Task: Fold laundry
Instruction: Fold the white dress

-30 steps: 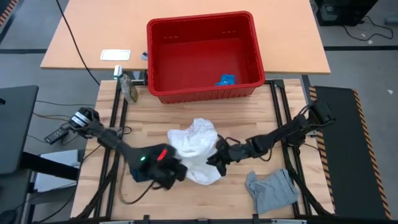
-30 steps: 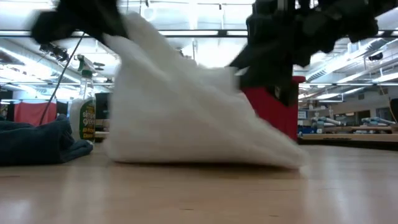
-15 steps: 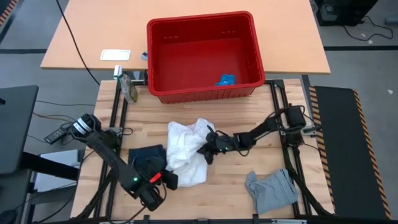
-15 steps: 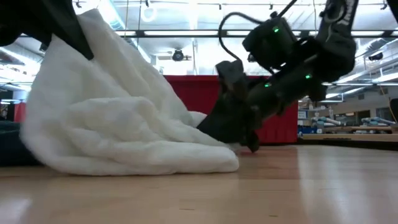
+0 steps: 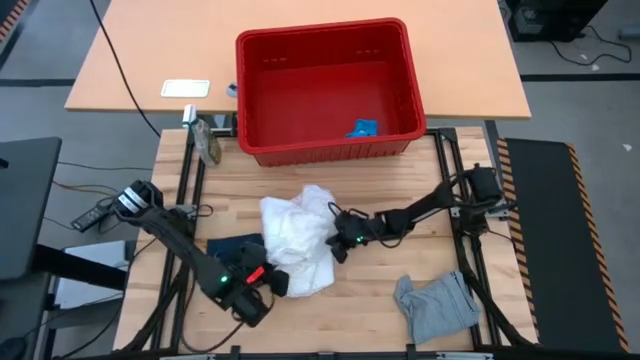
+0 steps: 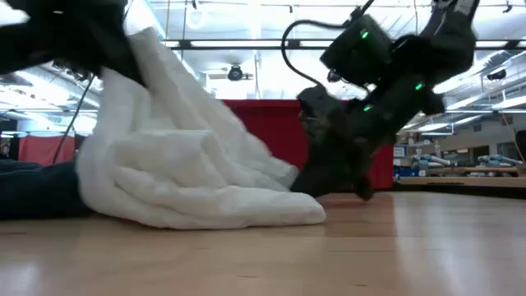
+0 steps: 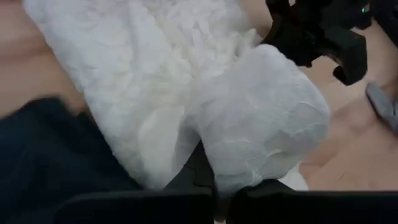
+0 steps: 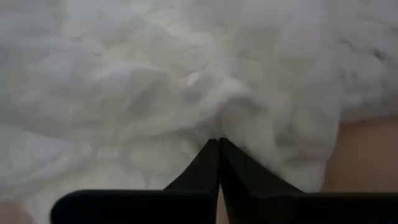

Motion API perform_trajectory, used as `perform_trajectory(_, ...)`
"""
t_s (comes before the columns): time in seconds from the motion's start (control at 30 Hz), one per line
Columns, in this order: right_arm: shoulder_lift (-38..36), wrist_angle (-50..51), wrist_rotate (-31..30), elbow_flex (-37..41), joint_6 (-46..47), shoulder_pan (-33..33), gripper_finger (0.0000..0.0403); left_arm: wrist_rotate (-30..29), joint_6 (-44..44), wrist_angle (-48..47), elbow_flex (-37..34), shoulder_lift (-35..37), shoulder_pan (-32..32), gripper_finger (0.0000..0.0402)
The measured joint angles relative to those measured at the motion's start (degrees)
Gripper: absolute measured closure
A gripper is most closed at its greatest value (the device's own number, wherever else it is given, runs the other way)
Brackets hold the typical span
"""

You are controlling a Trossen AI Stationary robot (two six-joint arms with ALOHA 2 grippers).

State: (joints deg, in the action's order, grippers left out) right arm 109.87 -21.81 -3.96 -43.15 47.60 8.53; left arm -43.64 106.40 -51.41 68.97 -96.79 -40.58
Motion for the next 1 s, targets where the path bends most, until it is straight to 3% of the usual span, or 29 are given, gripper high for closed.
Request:
perform_trajectory(0.23, -8.88, 21.82, -2.49, 0.18, 5.68, 5.91, 0.0396, 3.57, -28.85, 14.31, 0.0, -0.31, 8.81, 0.0396)
perform_trajectory(0.47, -20.21, 42.06, -4.14, 1.01, 11.75, 13.65, 0.0394, 10.68, -50.0, 30.66, 0.0, -1.05, 17.71, 0.0396)
perform_trajectory(0.6, -28.64, 43.37, -7.68, 0.64, 11.13, 17.01, 0.0375, 13.39, -55.01, 37.66, 0.0, -1.05, 19.97, 0.0397)
perform_trajectory(0.77, -36.22, 49.29, -11.22, 0.66, 0.91, 19.94, 0.0322, 13.56, -56.59, 38.18, 0.0, -1.03, 20.49, 0.0397)
perform_trajectory(1.0, -33.92, 51.15, -17.13, 0.57, -14.85, 21.07, 0.0206, 14.05, -59.44, 36.87, 0.0, -1.05, 20.93, 0.0397)
